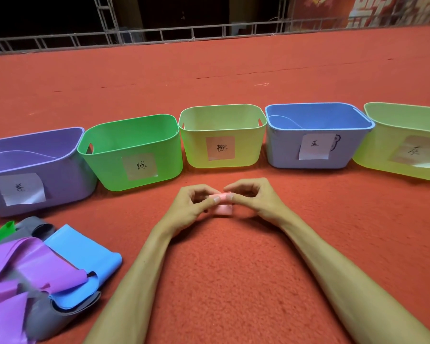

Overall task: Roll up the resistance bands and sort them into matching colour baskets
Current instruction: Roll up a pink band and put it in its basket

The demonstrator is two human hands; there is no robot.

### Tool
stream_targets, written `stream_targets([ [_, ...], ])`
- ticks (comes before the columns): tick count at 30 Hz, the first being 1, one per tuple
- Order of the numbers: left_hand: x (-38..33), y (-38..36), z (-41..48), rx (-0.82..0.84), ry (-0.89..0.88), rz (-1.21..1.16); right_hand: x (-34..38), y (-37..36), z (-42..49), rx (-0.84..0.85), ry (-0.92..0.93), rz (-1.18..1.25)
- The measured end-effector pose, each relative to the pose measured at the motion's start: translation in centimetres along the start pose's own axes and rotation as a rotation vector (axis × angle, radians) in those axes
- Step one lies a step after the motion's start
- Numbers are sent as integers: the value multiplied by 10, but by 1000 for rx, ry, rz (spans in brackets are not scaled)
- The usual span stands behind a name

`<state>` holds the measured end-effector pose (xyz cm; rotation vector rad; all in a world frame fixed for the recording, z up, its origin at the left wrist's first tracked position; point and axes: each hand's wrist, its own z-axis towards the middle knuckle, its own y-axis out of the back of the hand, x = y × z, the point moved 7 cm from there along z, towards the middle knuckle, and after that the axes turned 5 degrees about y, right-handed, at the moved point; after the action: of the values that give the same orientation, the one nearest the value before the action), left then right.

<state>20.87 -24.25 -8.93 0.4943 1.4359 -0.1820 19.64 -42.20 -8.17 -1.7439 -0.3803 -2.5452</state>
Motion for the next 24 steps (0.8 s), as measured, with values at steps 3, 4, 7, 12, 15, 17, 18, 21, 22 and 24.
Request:
stream_targets([
  [3, 3, 1, 0, -5, 21, -24, -2, -3, 1, 26, -5, -30],
  [4, 3, 1, 1, -5, 14, -26, -2, -4, 1, 36, -12, -38],
  [7, 0, 1, 0, 4, -32, -11, -1, -6, -1, 49, -18, -28],
  [12, 0, 1, 2, -15, -39, -11, -1, -5, 0, 47, 7, -8],
  [15, 2, -3, 3, -24, -17, 10, -1, -3, 0, 32, 14, -9],
  [17, 1, -3, 3, -21, -18, 5, -1, -3, 0, 27, 22, -13],
  [18, 0, -2, 2, -22, -25, -5, -2, -4, 0, 26, 24, -9],
  [21, -3, 1, 0, -18, -39, -42, -4, -6, 0, 15, 25, 21],
  [22, -2, 1, 0, -21, -35, -50, -5, -6, 1, 8, 18, 35],
  [24, 0, 2, 0, -34, -23, -63, -6, -5, 1, -14, -5, 88],
])
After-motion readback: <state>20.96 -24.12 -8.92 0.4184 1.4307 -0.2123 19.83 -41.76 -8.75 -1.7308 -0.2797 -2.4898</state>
